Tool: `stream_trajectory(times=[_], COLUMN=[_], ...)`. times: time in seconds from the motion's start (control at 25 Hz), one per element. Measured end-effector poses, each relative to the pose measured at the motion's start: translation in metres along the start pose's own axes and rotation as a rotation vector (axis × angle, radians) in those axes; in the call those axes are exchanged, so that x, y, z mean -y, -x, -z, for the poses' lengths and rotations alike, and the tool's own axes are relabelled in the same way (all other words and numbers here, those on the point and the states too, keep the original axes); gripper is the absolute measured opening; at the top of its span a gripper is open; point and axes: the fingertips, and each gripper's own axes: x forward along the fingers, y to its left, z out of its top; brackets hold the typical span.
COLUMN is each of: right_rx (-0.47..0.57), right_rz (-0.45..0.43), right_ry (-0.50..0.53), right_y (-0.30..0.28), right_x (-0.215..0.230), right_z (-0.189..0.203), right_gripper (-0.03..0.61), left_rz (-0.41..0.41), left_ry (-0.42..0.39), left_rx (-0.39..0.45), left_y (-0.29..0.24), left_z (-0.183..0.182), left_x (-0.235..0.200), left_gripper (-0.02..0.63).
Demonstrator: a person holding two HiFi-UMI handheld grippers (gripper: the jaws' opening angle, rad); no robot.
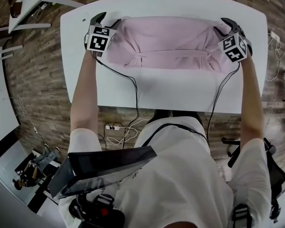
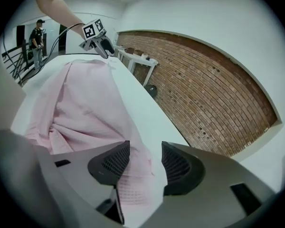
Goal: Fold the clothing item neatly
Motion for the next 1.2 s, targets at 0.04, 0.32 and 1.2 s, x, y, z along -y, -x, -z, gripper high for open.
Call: stream_trajectory(times=[0.04,0.32,1.2], right_rx=[0.009,0.112,0.481], right_rz=[0.01,0.022,0.052], right_ry=[-0.006,-0.237,-0.696], right_y=[0.006,0.046,0.199], right_x=[0.001,-0.013,-0.143], right_z=[-0.002,-0.006,-0.058], right_gripper=[0.193,0.177,0.005], left_rz=[-0.003,0.077,0.191], left_ry=[0.018,0.203,0.321], left_rx=[0.014,0.13,0.444], left_y=[0.006,0.039,0.199], left_z=[-0.002,-0.01,-0.005], left_x=[-0.001,0.028,0.162], left_gripper=[0.272,0.26,0.002])
